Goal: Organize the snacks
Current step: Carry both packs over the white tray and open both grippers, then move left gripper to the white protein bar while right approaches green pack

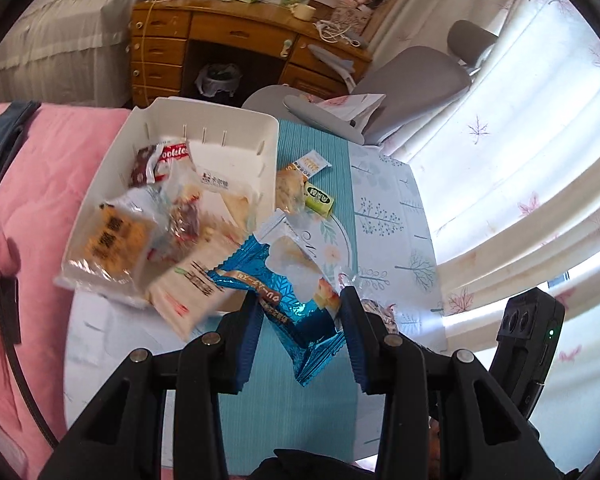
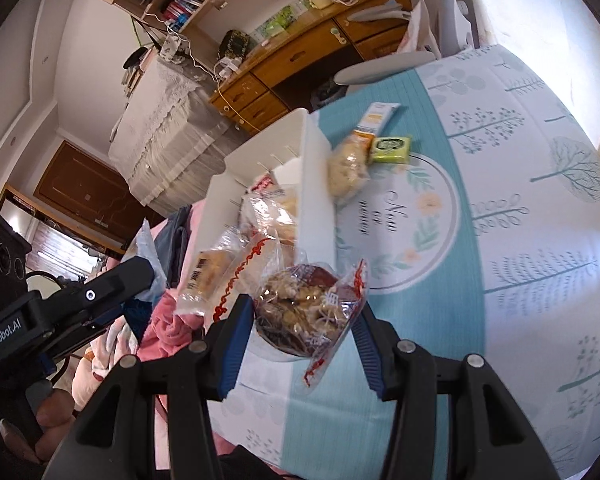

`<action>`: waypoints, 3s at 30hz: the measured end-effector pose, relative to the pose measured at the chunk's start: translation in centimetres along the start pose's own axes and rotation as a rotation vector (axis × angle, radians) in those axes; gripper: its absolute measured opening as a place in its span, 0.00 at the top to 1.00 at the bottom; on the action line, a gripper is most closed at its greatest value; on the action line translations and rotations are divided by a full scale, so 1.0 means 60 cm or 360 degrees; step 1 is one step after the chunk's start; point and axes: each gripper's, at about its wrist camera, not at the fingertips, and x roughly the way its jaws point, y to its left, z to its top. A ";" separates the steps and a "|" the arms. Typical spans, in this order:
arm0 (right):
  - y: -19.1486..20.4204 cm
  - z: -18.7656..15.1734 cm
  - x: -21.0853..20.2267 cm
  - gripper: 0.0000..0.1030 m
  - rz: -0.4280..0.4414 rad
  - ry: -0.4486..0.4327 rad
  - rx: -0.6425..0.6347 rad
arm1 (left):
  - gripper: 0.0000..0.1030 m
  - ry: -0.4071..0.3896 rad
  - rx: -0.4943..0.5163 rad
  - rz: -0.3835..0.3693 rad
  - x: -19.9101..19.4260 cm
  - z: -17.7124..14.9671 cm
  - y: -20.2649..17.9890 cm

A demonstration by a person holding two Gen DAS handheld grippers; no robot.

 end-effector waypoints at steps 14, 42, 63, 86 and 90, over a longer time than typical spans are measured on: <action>0.088 -0.031 0.103 0.51 -0.0041 -0.0148 0.0215 | 0.63 0.0080 0.0193 -0.0080 0.001 0.074 0.139; 0.127 0.067 0.158 0.35 -0.0100 -0.0104 0.0121 | 0.29 0.0213 -0.0006 0.0175 0.071 0.213 0.252; -0.026 0.182 0.139 0.35 -0.0363 -0.0085 -0.0441 | 0.29 0.0514 0.0434 0.0276 0.243 0.315 -0.024; -0.098 0.216 0.274 0.35 -0.0602 -0.0052 -0.1149 | 0.29 0.0788 0.0559 0.0481 0.541 0.369 -0.146; -0.105 0.213 0.290 0.35 -0.0596 -0.0027 -0.1210 | 0.29 0.0837 0.0570 0.0483 0.580 0.364 -0.147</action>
